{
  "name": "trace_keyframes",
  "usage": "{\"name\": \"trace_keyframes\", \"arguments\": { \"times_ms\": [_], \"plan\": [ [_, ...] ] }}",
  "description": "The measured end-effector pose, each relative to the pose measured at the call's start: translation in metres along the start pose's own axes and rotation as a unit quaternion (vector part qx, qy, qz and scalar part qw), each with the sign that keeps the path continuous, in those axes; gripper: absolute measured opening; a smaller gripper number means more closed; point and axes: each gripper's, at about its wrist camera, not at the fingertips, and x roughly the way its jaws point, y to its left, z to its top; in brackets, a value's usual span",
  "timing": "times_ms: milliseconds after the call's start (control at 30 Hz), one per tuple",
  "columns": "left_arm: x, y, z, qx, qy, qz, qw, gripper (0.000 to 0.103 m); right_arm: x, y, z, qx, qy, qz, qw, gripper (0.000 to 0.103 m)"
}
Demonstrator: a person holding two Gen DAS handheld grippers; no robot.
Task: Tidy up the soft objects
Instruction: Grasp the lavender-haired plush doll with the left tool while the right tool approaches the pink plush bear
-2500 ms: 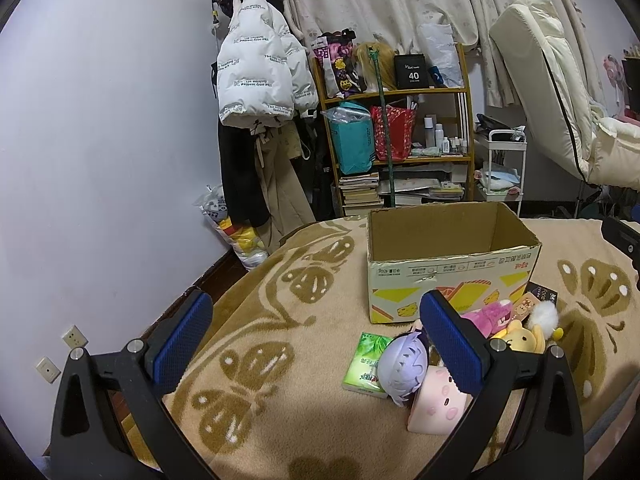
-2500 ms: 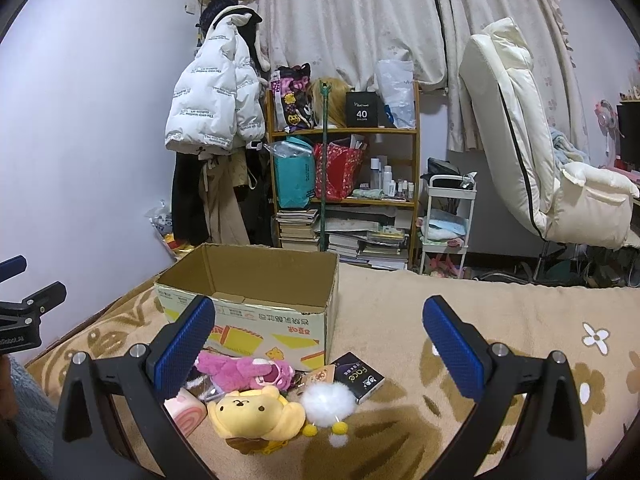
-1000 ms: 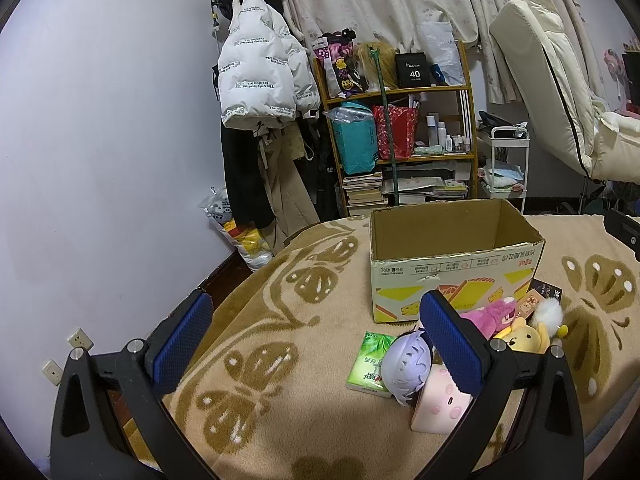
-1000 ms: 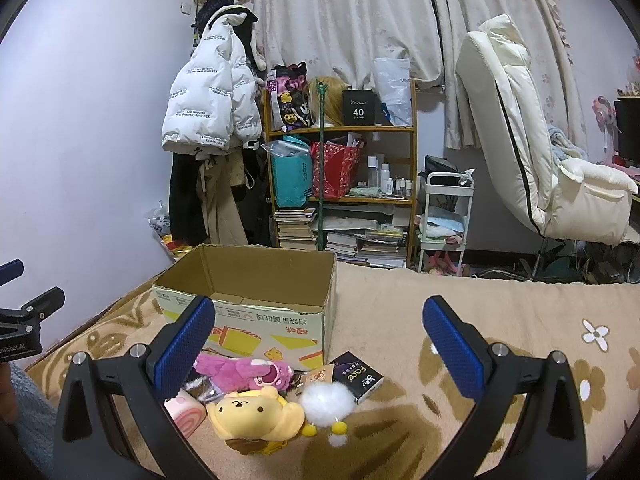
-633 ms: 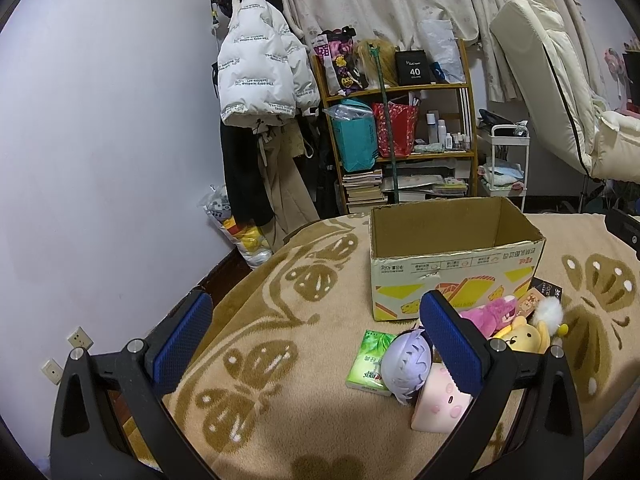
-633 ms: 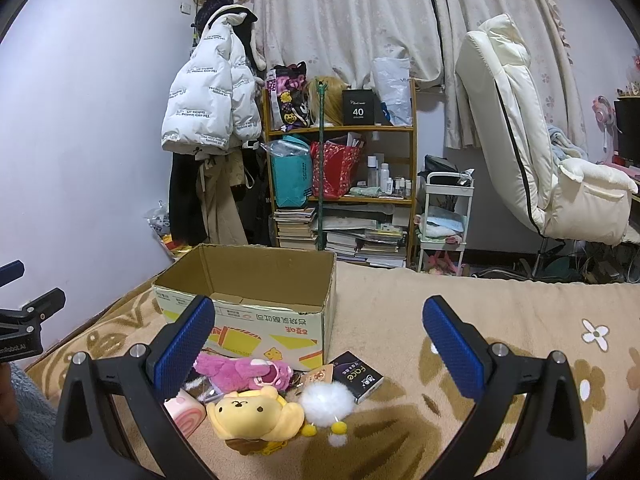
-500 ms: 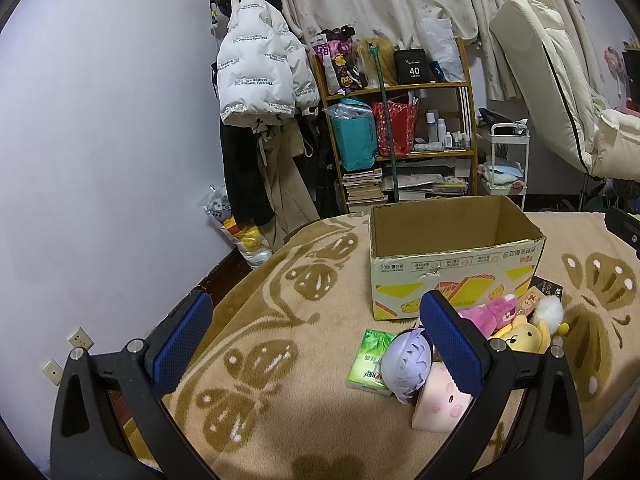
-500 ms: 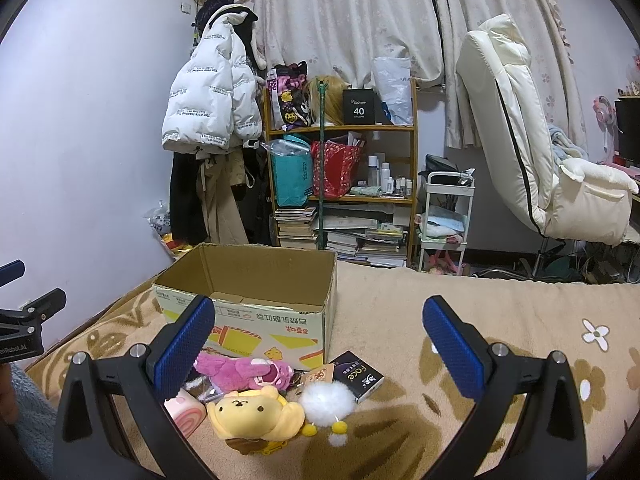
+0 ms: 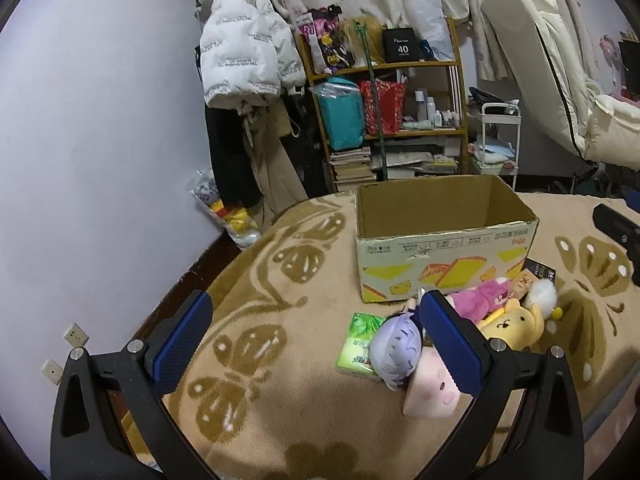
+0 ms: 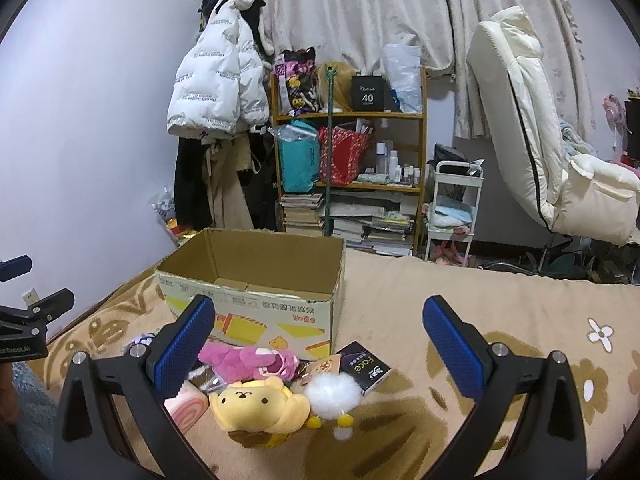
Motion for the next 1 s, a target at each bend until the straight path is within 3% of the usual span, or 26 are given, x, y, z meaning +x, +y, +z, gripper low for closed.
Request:
{"name": "trace_keyframes", "arguments": {
  "times_ms": [467, 1000],
  "plan": [
    [0.038, -0.026, 0.012, 0.033, 0.071, -0.037, 0.9963, 0.102, 0.049, 0.013, -0.002, 0.002, 0.072, 0.052, 0.996, 0.103],
    [0.090, -0.046, -0.005, 0.035, 0.140, -0.059, 0.9878, 0.102, 0.108, 0.021, -0.024, 0.026, 0.141, 0.069, 0.987, 0.103]
  ]
}}
